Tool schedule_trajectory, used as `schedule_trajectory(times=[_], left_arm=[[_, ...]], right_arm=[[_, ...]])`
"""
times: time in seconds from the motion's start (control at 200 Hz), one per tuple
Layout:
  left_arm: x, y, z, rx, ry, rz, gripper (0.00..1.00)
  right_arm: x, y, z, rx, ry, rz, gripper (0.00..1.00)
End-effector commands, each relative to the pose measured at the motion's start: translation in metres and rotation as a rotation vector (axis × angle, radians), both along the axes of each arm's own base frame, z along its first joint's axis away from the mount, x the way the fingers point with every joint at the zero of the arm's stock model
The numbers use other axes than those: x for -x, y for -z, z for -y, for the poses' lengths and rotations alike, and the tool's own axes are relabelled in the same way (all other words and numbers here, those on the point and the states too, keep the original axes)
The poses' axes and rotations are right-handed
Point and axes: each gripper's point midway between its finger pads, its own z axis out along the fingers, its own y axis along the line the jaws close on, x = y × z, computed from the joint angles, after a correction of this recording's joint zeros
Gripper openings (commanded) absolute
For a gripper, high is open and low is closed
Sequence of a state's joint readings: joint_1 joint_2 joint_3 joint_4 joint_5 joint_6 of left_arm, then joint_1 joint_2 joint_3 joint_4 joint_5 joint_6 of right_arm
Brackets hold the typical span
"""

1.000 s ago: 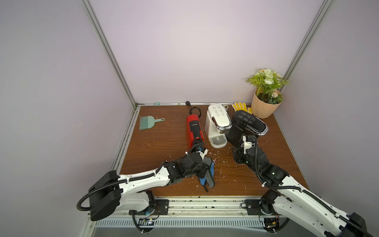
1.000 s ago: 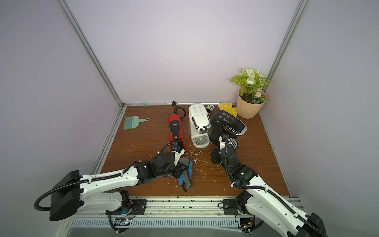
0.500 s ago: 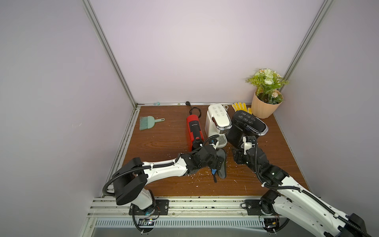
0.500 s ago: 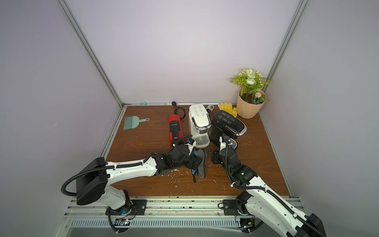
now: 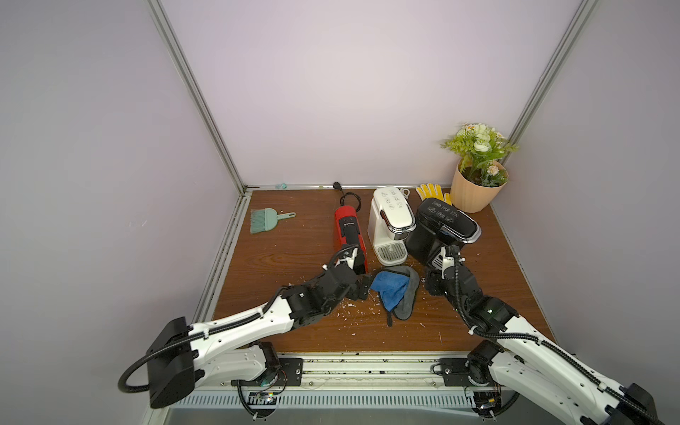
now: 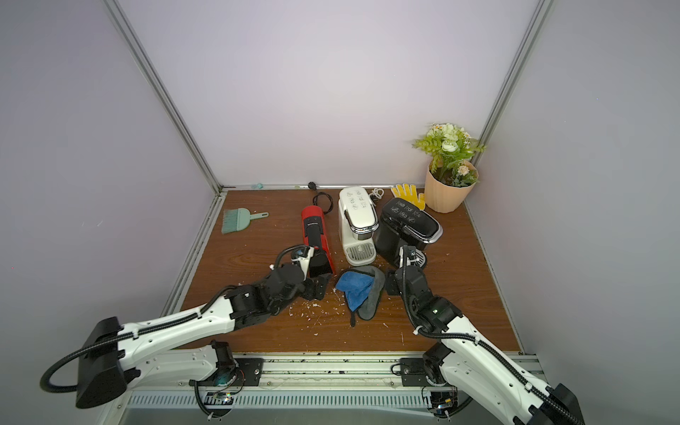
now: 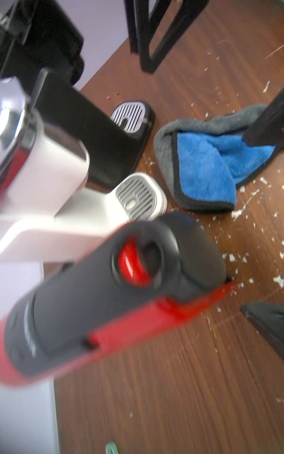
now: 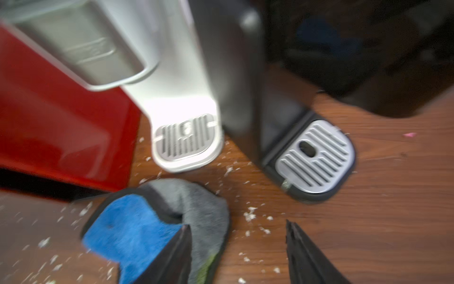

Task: Wipe the surface of a coffee machine
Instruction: Place the cleaning item at the center of the board, then reset both arms

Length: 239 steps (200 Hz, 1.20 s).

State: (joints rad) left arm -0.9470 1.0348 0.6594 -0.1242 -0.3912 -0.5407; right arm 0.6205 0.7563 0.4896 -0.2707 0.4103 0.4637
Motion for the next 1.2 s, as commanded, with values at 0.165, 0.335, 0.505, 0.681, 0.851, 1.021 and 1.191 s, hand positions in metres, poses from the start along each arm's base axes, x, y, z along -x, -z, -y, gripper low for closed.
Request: schedule_trajectory(times=[0.165,0.335,0.505,0.681,0.851,1.021,1.191], left_arm=[[-0.025,-0.005,-0.141,0.044,-0.414,0.114,0.99],[-0.041,-0.003,-0.193,0.004,-0.566,0.163,0.99],[-0.066,0.002,-0.226,-0.021,-0.652,0.171,0.99],[-0.088,0.004,-0.256,-0.2,-0.762,0.216,0.99],[-0.1,0.007,-0.247,-0.251,-0.657,0.347,0.99],[-0.105,0.021,-0.25,-0.237,-0.59,0.37,0.99],[-0.107,0.039,-0.243,-0.244,-0.512,0.396,0.99]], right_arm=[[-0.009,-0.016,0.063,0.059,0.273,0.093,0.67],[-0.017,-0.012,0.087,0.09,0.384,0.151,0.71],[-0.031,-0.022,0.105,0.156,0.454,0.241,0.73],[-0.047,-0.012,0.126,0.231,0.519,0.287,0.78],[-0.058,0.004,0.134,0.177,0.463,0.356,0.82],[-0.059,0.006,0.145,0.14,0.427,0.429,0.82],[-0.066,-0.003,0.143,0.225,0.377,0.48,0.82]])
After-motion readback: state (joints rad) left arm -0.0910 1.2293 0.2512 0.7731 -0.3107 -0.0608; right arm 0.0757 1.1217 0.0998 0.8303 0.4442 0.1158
